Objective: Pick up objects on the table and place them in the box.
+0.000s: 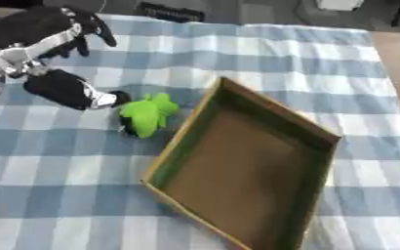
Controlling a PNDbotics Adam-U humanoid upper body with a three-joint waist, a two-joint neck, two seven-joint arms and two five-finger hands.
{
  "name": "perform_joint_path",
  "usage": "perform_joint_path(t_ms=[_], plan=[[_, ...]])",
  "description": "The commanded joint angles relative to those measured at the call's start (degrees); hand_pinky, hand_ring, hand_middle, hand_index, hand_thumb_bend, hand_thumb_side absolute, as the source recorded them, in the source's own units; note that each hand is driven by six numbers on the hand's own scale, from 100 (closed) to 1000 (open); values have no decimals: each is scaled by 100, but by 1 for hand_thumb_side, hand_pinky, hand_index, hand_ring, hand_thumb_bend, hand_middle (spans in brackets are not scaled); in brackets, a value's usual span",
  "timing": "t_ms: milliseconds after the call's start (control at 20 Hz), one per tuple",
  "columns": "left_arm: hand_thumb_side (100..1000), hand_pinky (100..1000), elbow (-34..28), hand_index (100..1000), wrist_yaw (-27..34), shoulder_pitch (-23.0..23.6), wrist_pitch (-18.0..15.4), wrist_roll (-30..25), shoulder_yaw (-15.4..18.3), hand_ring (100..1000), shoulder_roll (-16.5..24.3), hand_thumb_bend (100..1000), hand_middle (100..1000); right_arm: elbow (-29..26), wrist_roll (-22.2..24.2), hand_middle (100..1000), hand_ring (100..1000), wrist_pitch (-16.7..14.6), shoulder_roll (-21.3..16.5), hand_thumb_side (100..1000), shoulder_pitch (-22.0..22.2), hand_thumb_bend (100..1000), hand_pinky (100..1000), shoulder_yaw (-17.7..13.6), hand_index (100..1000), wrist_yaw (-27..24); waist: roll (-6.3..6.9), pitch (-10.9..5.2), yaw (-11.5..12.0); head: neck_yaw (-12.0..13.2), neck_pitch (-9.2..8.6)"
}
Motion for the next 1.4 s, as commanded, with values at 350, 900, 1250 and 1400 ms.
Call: perform_joint_path(t_ms=[350, 900, 1250, 1400], plan=[[530, 525, -30, 822, -341, -41, 298, -828, -140, 649, 9, 496, 835, -75, -82, 407, 433, -39, -29, 751, -115, 100, 470, -27, 616, -52, 43, -78, -30, -14, -3], [517, 598, 290, 810, -967, 89, 461, -2158, -435, 687, -243, 542, 827, -75, -63, 407, 433, -23, -5, 751, -130, 100, 470, -27, 616, -55, 23, -67, -53, -6, -3], [571, 741, 883, 876, -977, 250, 533, -2170, -788, 799, -328, 494, 929, -75, -63, 407, 432, -26, 11, 750, -160, 100, 470, -25, 615, -70, 26, -51, -85, 24, -3], [566, 779, 950, 886, -1013, 239, 422, -2171, -857, 814, -354, 508, 940, -75, -57, 407, 432, -27, 18, 750, -167, 100, 470, -24, 615, -73, 21, -46, -95, 15, -3]])
